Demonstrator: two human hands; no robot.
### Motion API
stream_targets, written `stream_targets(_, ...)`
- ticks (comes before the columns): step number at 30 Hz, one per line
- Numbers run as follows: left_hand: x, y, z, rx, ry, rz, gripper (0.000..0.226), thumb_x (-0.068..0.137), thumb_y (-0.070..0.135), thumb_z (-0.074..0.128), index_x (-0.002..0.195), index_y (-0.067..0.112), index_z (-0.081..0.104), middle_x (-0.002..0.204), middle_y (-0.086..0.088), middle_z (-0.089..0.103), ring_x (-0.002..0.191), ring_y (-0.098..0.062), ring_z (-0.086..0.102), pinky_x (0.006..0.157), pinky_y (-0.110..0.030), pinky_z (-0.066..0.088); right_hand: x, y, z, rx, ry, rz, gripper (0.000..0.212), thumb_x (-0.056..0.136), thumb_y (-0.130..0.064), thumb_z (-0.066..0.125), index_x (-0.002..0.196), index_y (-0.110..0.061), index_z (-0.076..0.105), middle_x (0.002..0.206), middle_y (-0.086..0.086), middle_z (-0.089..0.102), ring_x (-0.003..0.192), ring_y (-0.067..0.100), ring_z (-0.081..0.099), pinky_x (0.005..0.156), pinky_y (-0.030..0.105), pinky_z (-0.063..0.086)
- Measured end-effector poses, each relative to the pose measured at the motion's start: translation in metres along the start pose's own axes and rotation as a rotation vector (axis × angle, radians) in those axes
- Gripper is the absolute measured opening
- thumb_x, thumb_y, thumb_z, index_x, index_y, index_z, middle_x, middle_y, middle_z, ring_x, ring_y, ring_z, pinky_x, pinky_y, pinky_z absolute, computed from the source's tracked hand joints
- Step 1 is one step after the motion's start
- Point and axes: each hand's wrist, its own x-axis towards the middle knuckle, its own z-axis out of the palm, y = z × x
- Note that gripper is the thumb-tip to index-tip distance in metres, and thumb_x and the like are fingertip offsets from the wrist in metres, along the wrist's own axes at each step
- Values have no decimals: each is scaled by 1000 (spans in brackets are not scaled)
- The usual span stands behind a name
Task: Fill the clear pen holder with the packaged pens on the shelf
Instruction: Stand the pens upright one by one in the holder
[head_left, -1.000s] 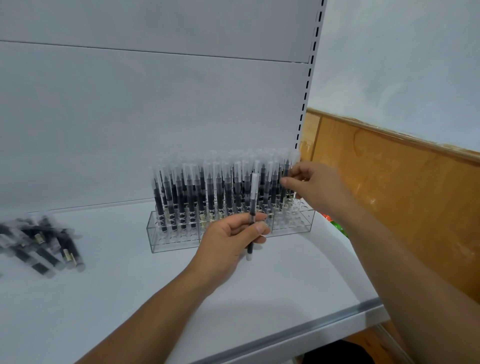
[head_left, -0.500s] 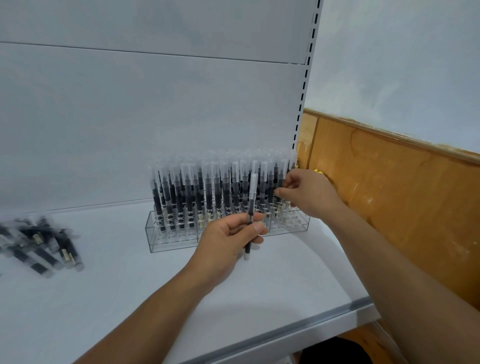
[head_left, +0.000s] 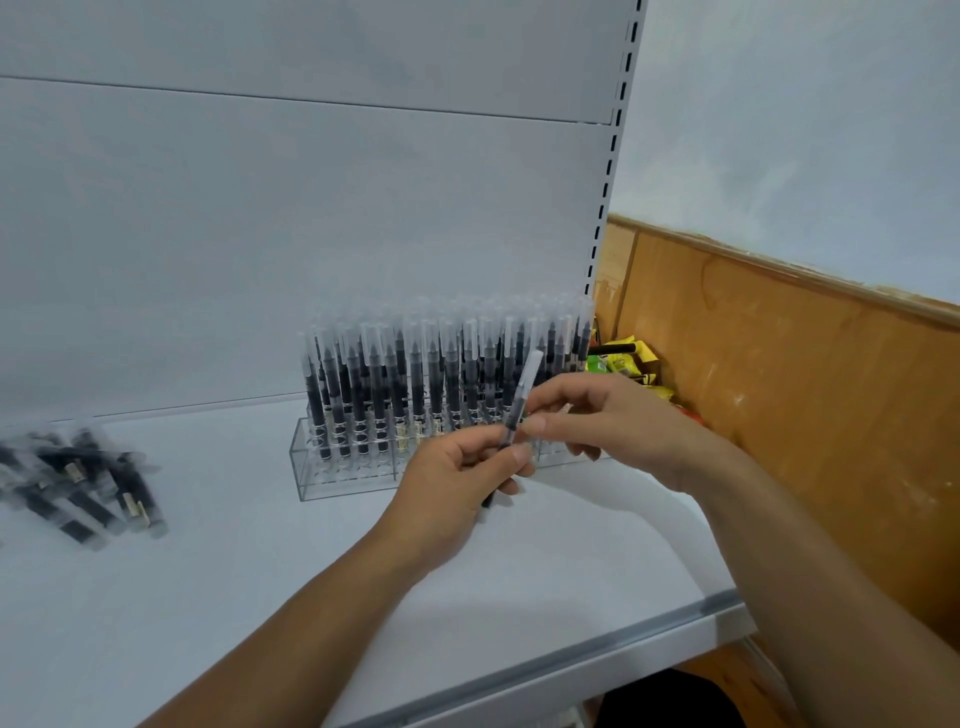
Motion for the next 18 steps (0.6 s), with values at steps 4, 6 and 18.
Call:
stream_targets(4, -2, -1, 2, 54, -14, 25, 14, 89, 13, 66, 94, 23, 76, 83, -7, 72, 72, -15, 62, 76, -43, 46, 1, -3, 9, 69, 51, -80, 13, 86, -26, 72, 92, -15, 74, 68, -7, 63, 61, 6, 51, 56, 20, 41)
stream_targets(6, -5, 2, 4, 123, 17, 77, 19, 89, 18, 67, 99, 31, 75, 89, -3, 72, 78, -12, 62, 79, -35, 52, 0, -6, 6, 126, 93, -114, 13, 87, -21, 70, 93, -10, 72, 74, -1, 67, 63, 7, 56, 55, 19, 44)
stream_targets(18, -13, 7, -8, 1220, 159, 341, 54, 91, 56, 35, 142, 38, 42, 150, 18, 36, 142, -4, 20, 118, -31, 2, 17, 5, -47, 41, 614, -76, 8, 91, -26, 67, 94, -19, 71, 85, 1, 72, 51, -2, 55, 45, 10, 41)
